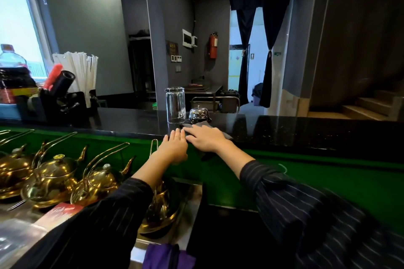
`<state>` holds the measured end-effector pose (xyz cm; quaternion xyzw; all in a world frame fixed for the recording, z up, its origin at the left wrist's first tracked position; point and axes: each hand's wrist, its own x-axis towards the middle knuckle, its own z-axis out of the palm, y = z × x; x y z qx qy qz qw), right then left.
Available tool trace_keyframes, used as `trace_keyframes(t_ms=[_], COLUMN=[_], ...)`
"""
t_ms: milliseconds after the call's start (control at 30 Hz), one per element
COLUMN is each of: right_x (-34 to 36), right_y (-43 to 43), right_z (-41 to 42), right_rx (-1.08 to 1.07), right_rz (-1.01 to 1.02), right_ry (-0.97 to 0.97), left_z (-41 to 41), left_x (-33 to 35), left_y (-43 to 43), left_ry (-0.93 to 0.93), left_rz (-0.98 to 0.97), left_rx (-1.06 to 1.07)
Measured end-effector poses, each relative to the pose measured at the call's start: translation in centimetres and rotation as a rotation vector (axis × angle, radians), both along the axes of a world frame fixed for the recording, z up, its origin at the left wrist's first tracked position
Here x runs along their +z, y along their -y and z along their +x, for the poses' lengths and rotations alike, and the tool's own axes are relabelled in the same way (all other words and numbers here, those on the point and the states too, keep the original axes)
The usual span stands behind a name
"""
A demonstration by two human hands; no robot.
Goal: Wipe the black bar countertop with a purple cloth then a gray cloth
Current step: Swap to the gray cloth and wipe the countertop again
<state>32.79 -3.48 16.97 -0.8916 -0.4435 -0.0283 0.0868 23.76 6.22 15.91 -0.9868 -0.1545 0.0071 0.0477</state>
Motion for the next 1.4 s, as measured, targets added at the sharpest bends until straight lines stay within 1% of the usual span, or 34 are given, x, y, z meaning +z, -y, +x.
trace_keyframes(t_ms=[67,100,167,233,267,367,433,467,500,567,633,700,800,867,900,933,1000,1067,1133,1167,1200,1333,1400], right_x=[0.4,0.7,1.1,1.1,0.9,0.2,-0.3,-0.3,-0.3,-0.2,-0.1,0.0,0.1,0.4,0.4,0.4,-0.1,-1.1,-1.2,-0.9,-0.6,0.2,0.5], right_y=[1.3,1.9,2.7,2.2,1.7,2.0,3.9,5.3,6.9,10.5,14.6,18.7,22.4,22.2,21.3,20.1,17.9,17.1,18.7,20.3,22.3,33.2,38.2], right_z=[0.7,1.5,3.1,3.4,3.1,0.8,0.0,0.0,0.2,1.0,2.2,3.5,6.0,7.4,7.6,7.4,6.2,4.5,4.1,4.4,5.0,7.7,8.9], right_rx=[0.061,0.050,-0.058,-0.172,-0.192,-0.122,-0.072,-0.080,-0.113,-0.217,-0.331,-0.458,-0.702,-0.860,-0.896,-0.888,-0.738,-0.543,-0.465,-0.470,-0.494,-0.728,-0.857], right_rz=[0.005,-0.004,-0.021,-0.027,-0.027,-0.008,0.004,0.010,0.018,0.035,0.050,0.074,0.073,0.057,0.051,0.051,0.076,0.076,0.060,0.059,0.059,0.057,0.066], right_ry=[-0.051,-0.093,-0.155,-0.116,-0.087,-0.038,0.004,0.018,0.016,-0.015,-0.028,-0.020,-0.035,-0.083,-0.086,-0.075,-0.015,0.038,0.037,0.016,0.001,-0.051,-0.092], left_z=[-0.3,-0.5,-0.6,-0.3,-0.1,0.7,1.4,1.7,2.1,2.9,3.8,4.8,6.0,6.2,6.3,6.6,7.7,9.1,10.2,10.7,11.2,12.0,12.5], left_x=[-0.2,-0.3,-0.3,0.0,0.2,0.4,0.4,0.3,0.1,-0.3,-0.7,-1.0,-1.5,-1.7,-1.5,-1.0,0.3,1.7,2.4,2.5,2.5,2.0,1.5], left_y=[-0.2,-0.3,-0.3,-0.1,0.1,0.9,1.8,2.4,3.2,5.1,7.1,9.0,10.6,11.3,11.6,11.9,12.4,13.6,15.6,16.8,17.9,22.5,24.2], left_ry=[-0.007,-0.010,-0.018,-0.031,-0.033,-0.006,0.046,0.076,0.109,0.144,0.143,0.128,0.127,0.134,0.119,0.099,0.088,0.189,0.353,0.395,0.387,0.244,0.221], left_rz=[0.010,0.009,-0.017,-0.021,-0.014,-0.013,-0.034,-0.045,-0.051,-0.059,-0.070,-0.077,-0.065,-0.072,-0.095,-0.140,-0.269,-0.424,-0.532,-0.544,-0.531,-0.415,-0.390], left_rx=[-0.013,-0.021,-0.023,-0.005,0.012,0.096,0.156,0.156,0.121,-0.025,-0.181,-0.288,-0.318,-0.292,-0.266,-0.237,-0.187,-0.174,-0.156,-0.156,-0.181,-0.356,-0.393])
